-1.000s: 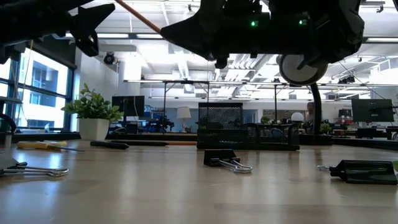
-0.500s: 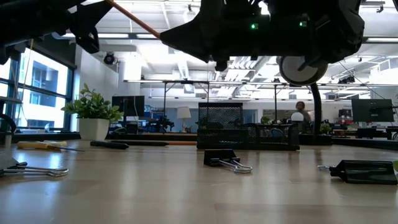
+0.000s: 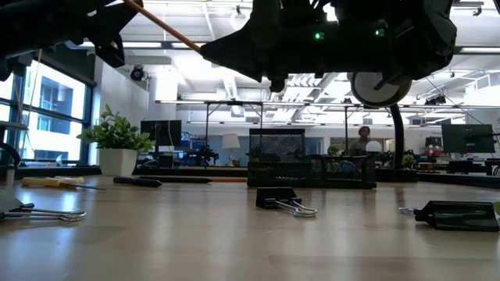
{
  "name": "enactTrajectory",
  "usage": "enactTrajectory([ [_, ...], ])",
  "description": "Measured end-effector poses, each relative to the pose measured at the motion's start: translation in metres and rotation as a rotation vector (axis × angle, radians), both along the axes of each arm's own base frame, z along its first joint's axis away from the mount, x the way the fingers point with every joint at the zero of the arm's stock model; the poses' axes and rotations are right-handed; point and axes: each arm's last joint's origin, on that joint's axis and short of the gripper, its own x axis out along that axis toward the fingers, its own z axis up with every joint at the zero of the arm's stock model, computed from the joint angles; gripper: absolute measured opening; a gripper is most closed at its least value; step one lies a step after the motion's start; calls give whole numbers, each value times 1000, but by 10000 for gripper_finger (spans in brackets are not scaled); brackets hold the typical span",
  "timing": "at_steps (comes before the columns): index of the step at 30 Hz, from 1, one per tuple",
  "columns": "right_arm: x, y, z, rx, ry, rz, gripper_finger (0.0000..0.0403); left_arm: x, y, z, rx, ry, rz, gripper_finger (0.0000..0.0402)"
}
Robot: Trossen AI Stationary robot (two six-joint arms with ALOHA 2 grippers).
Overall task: Pick and place office supplies into organizer
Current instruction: Put the orange pencil into the desk organizer
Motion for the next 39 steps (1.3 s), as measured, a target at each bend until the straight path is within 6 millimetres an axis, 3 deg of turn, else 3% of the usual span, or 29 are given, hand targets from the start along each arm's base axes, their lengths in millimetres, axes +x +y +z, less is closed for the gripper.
enactTrajectory([
  [10, 0, 0, -2, 8, 16, 3, 12, 0, 0, 0, 27, 1, 4, 10],
  [19, 1, -2, -2, 15, 20, 2, 14, 0, 0, 0, 59, 1, 6, 14],
  [27, 4, -13, -8, 112, 72, 49, 47, 7, -2, 6, 73, 27, 4, 10],
  [39, 20, -10, -1, 108, 148, 116, 31, 16, -5, 15, 105, 56, -27, 3],
])
